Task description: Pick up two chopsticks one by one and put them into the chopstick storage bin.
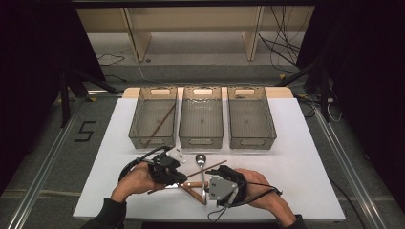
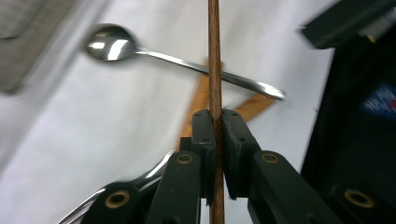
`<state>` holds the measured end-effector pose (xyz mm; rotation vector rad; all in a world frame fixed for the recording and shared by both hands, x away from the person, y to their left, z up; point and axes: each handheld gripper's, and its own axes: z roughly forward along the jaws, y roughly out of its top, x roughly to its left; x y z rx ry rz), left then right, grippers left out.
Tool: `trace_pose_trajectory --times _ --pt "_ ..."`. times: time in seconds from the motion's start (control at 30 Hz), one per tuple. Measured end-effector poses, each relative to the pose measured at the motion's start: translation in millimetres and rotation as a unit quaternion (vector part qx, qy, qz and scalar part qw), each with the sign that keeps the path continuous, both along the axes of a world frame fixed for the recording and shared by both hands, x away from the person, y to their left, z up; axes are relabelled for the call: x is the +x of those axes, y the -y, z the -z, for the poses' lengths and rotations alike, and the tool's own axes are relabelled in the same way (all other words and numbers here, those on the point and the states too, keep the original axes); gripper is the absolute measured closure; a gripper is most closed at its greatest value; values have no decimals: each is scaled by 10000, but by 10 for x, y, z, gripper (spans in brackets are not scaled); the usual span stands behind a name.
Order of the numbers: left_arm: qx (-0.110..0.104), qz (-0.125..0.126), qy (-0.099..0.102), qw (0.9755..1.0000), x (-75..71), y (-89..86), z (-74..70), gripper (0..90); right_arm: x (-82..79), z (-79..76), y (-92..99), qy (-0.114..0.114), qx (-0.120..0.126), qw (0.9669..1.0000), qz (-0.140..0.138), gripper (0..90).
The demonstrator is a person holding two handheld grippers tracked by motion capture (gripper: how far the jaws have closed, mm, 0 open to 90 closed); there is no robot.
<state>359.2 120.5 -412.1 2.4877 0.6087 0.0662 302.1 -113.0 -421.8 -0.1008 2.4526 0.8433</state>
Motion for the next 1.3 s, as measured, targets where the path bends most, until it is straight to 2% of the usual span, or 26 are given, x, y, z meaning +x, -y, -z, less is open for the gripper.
trace_pose_trajectory --times 0.07,0.1,0.17,0.23,0.33,0.37,0.4,0.5,0.57,0.63,0.73,0.8,0.87,0.9,1.0,1.17,1.2,1.23,1.3 --pt "-164 -340 115 9992 38 -79 -44 843 28 -9 57 -215 323 9990 233 413" --pt "-220 -455 170 9986 51 -111 -60 843 33 0 83 -193 534 9973 464 393" --pt "-432 -826 268 9953 93 -200 -103 843 61 17 142 -263 791 9929 853 367" --pt "-500 -1073 369 9923 133 -297 -149 843 105 58 228 -469 1150 9841 1272 356" --pt "-647 -1495 468 9855 204 -434 -203 843 171 139 377 -895 1468 9683 1809 319" --pt "-672 -1646 508 9828 246 -487 -219 843 185 160 409 -951 1522 9656 1882 315" --pt "-715 -1776 536 9800 282 -527 -229 843 193 194 457 -1069 1597 9609 1994 315" --pt "-819 -2072 545 9734 418 -637 -257 843 198 251 547 -1248 1669 9543 2141 304" --pt "-850 -2236 532 9695 526 -696 -259 843 186 267 589 -1290 1715 9520 2184 298" --pt "-816 -2365 515 9668 634 -744 -256 843 167 267 626 -1305 1827 9487 2226 296" --pt "-877 -2581 512 9608 778 -819 -260 843 141 255 681 -1347 2045 9428 2261 296" --pt "-914 -2672 525 9579 855 -861 -268 842 133 253 713 -1380 2170 9389 2286 296" --pt "-933 -2825 517 9533 953 -904 -275 842 131 256 734 -1412 2229 9362 2322 296" --pt "-910 -2873 539 9520 999 -921 -278 843 129 261 746 -1412 2255 9350 2344 295" --pt "-897 -3043 558 9467 1127 -974 -293 843 126 271 771 -1464 2289 9332 2352 295" --pt "-807 -3254 647 9399 1292 -1023 -327 843 121 289 785 -1499 2296 9321 2368 296" --pt "-759 -3261 654 9400 1316 -1028 -329 843 120 291 785 -1507 2295 9320 2367 296" --pt "-729 -3308 669 9385 1360 -1030 -324 843 120 292 786 -1516 2300 9319 2361 296" --pt "-666 -3345 667 9377 1431 -1038 -319 843 119 294 787 -1524 2305 9317 2356 296"
